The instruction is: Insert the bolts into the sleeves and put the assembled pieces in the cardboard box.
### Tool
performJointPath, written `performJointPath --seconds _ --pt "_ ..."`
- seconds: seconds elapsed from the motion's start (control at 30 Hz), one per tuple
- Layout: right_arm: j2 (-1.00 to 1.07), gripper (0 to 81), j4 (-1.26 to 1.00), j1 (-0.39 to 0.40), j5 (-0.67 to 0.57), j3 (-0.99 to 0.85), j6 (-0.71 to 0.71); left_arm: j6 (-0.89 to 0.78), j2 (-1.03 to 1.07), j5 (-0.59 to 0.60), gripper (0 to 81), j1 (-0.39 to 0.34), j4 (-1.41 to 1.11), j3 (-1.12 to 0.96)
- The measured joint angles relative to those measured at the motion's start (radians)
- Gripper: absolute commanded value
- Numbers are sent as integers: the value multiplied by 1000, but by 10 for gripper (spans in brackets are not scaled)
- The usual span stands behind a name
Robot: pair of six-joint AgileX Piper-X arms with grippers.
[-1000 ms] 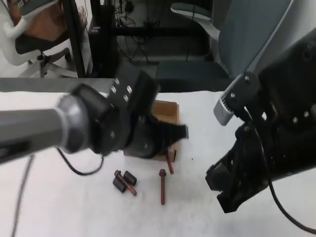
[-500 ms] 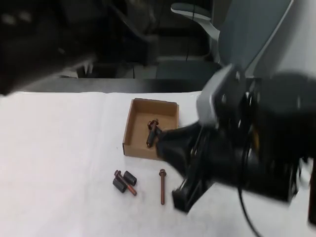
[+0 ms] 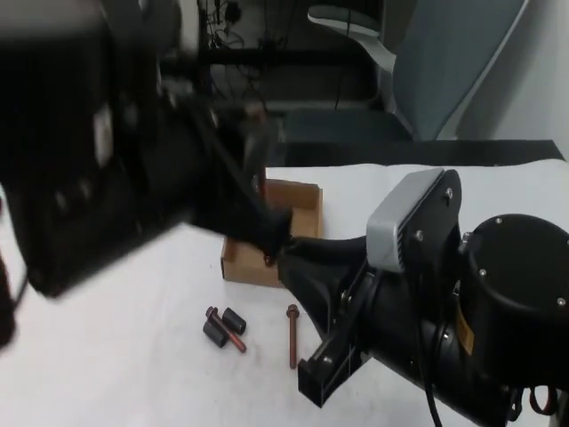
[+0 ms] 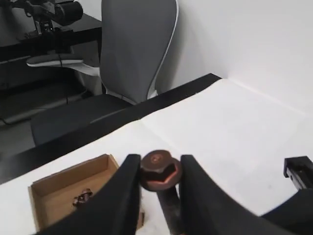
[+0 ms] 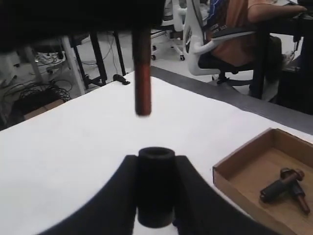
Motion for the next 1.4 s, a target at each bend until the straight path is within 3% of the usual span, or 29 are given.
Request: performJointPath --seconds 0.2,0.6,0.97,1.4 --pt "0 6 -19 0 10 7 0 -65 0 -52 18 -50 -110 84" --pt "0 6 -15 0 -1 7 -4 -76 0 -99 18 -53 -222 86" --pt "0 6 -4 0 -3 10 -60 -185 0 -2 18 -53 -141 86" --pt "0 6 -11 0 -66 17 -67 -194 0 11 18 -53 -57 84"
